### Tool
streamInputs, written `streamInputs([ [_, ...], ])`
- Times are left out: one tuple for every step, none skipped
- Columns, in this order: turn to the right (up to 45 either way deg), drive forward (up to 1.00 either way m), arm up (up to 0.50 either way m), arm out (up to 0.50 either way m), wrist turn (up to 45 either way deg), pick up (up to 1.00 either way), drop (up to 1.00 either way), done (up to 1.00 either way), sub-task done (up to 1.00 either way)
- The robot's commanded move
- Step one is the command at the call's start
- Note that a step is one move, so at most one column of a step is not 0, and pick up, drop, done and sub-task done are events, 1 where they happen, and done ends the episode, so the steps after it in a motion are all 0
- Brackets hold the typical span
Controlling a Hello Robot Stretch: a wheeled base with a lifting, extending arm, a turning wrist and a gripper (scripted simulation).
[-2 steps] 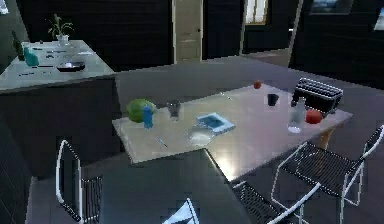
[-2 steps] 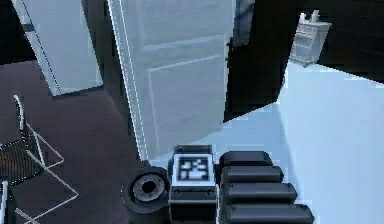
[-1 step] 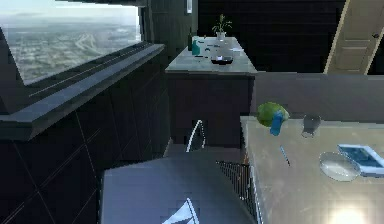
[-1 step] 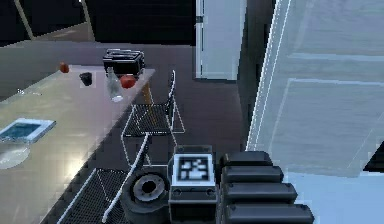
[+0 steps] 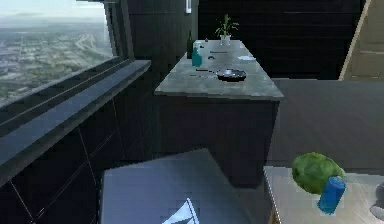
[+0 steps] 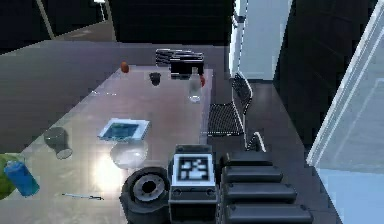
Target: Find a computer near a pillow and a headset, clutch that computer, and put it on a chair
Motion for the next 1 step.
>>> streamInputs([
  [45.0,0.0,0.0,0.0,0.0,0.0,0.0,0.0,0.0],
])
